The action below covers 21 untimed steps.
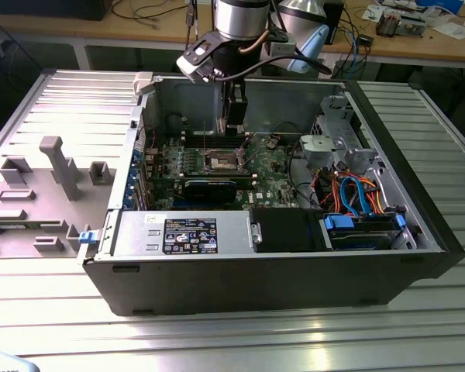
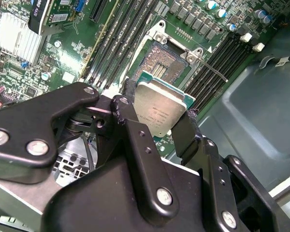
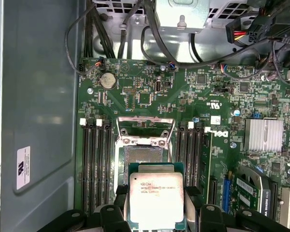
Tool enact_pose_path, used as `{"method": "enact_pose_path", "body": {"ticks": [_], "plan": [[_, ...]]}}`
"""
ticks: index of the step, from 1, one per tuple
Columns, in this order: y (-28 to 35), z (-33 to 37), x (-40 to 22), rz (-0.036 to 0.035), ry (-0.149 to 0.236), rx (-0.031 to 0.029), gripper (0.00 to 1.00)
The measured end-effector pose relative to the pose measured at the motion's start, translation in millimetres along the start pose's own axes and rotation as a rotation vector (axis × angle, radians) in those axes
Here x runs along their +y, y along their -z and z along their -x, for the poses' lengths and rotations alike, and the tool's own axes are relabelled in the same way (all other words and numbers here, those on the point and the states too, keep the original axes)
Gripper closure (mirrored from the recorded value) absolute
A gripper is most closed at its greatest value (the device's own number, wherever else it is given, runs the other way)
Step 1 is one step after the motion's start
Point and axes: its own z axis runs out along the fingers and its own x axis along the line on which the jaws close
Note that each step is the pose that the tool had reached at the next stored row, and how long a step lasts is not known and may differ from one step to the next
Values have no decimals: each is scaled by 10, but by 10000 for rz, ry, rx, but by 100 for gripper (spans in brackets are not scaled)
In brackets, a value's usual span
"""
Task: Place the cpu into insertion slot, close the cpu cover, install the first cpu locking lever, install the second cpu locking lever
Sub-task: 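Place the cpu into insertion slot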
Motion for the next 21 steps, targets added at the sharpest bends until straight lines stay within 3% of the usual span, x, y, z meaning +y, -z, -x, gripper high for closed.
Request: {"method": "enact_pose_path", "body": {"ticks": [11, 13, 21], "plan": [[-57, -1, 2, 0, 0, 0, 45], [-129, -3, 4, 0, 0, 0, 45], [-150, -3, 4, 0, 0, 0, 45]]}}
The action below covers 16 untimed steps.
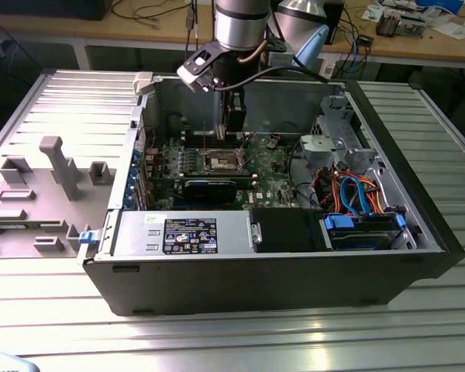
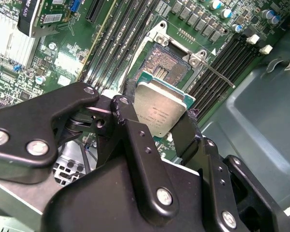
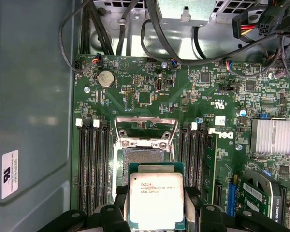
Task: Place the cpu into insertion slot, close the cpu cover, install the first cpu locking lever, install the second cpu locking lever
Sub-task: 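Place the cpu into insertion slot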
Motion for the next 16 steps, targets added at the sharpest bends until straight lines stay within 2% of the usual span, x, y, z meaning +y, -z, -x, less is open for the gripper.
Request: {"method": "enact_pose_path", "body": {"ticks": [16], "plan": [[-42, -1, 1, 0, 0, 0, 45]]}}
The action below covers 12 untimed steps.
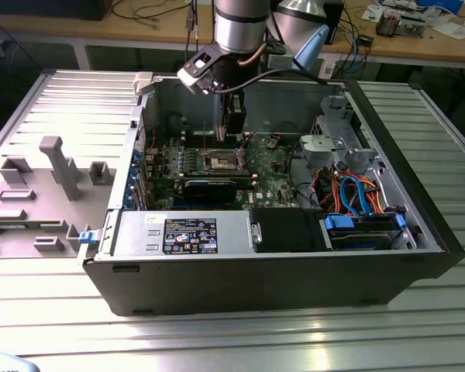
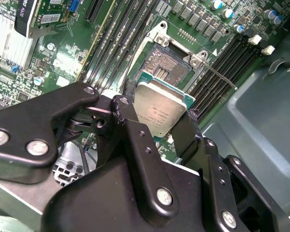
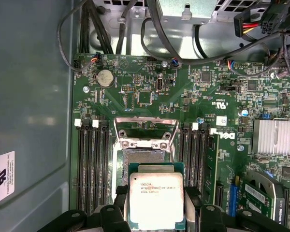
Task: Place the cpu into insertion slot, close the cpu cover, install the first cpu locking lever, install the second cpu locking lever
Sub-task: 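Place the cpu into insertion slot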
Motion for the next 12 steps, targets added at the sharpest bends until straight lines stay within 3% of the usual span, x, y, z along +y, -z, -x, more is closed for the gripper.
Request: {"method": "enact_pose_path", "body": {"ticks": [12], "plan": [[-20, 0, 1, 0, 1, 0, 45]]}}
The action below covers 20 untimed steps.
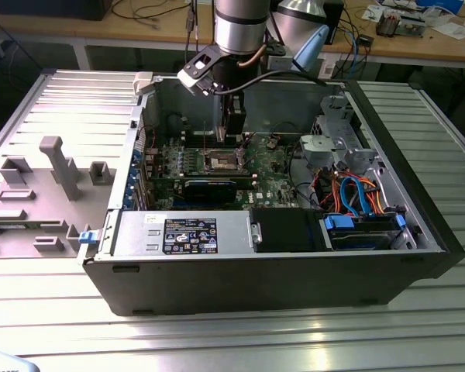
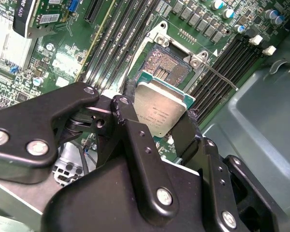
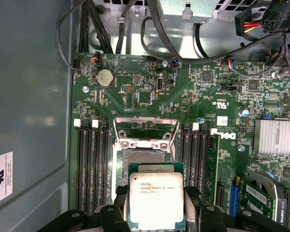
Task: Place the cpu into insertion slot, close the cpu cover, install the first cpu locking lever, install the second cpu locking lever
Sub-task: 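Place the cpu into insertion slot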
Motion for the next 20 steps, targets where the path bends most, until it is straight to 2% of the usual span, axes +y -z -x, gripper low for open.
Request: {"method": "enact_pose_path", "body": {"ticks": [20], "plan": [[-55, -1, 2, 0, 0, 0, 45]]}}
